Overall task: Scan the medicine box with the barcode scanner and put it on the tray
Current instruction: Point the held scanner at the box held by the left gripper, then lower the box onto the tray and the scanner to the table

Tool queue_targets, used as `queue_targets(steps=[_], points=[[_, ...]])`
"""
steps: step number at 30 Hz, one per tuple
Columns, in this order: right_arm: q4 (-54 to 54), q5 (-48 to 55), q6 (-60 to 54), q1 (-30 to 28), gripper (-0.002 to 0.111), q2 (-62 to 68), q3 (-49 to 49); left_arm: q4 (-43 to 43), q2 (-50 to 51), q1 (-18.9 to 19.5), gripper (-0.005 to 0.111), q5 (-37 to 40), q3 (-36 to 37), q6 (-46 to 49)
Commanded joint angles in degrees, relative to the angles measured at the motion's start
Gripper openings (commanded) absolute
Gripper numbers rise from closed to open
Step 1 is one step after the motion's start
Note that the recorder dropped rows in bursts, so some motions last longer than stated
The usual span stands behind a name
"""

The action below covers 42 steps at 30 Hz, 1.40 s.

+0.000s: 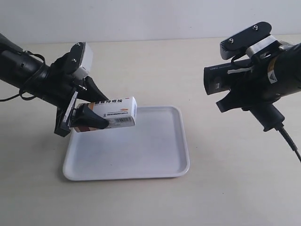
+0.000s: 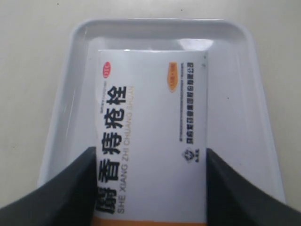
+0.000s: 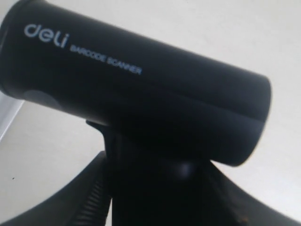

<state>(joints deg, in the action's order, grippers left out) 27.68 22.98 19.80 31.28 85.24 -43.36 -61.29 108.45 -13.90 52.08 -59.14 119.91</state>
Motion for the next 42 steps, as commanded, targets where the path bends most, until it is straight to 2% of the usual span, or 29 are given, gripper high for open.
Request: queue_targets(steps=[1,7,10,13,16,19,20,23,29,34,36,38,40,42], points=[[-1.9,-0.5,-2.4,0.1,0.000,0.3,-0.5,-0.3,0.1,0.1,0.000,-0.3,-0.3,0.1],[-2.6,-0.9,-2.4,0.4,0.000,1.9,-0.5,-0.3,0.1,0.1,0.000,2.1,-0.9,0.1],[-2.6,-1.0,-3.1,2.6,0.000,3.6,-0.5,-0.2,0.1,0.1,0.000,5.7,-2.1,0.1],[-0.8,-1.0,-2.5,4.0,0.000,4.5,-0.5,0.8,0.1,0.1,0.000,6.1,-2.3,0.1],[3.1,-0.6,2.3,4.0,0.000,4.5,-0.5,0.9,0.1,0.1,0.000,6.1,-2.3,0.1],[11.8,-0.5,12.0,3.9,0.000,4.5,-0.5,1.7,0.2,0.0,0.000,5.3,-2.3,-0.3],[18.9,-0.2,20.4,3.0,0.000,5.0,-0.5,1.9,0.8,-0.4,0.000,5.0,-2.3,-0.5],[24.0,-1.3,29.5,0.9,0.000,7.5,-0.5,1.0,2.4,-2.3,0.000,3.8,-2.3,-0.5],[23.4,-8.3,30.5,-0.4,0.000,14.9,-0.5,2.2,4.9,-7.5,0.000,-3.0,-2.3,-5.1],[23.4,-10.9,34.3,-0.4,0.000,19.7,-0.5,2.2,5.1,-9.0,0.000,-3.8,-2.3,-6.9],[23.4,-10.7,34.3,-0.4,0.000,20.9,-0.5,2.3,5.4,-9.5,0.000,-6.4,-1.9,-9.2],[23.3,-10.7,34.8,-0.3,0.002,21.6,-0.5,2.3,5.6,-10.4,0.006,-11.8,-0.8,-9.5],[23.3,-10.5,34.8,-0.3,0.017,22.4,-0.5,1.9,5.6,-10.8,0.030,-13.4,-0.4,-9.5],[23.3,-10.8,37.1,-0.3,0.038,22.6,-0.5,-0.3,5.6,-10.8,0.054,-13.2,-0.4,-9.8]])
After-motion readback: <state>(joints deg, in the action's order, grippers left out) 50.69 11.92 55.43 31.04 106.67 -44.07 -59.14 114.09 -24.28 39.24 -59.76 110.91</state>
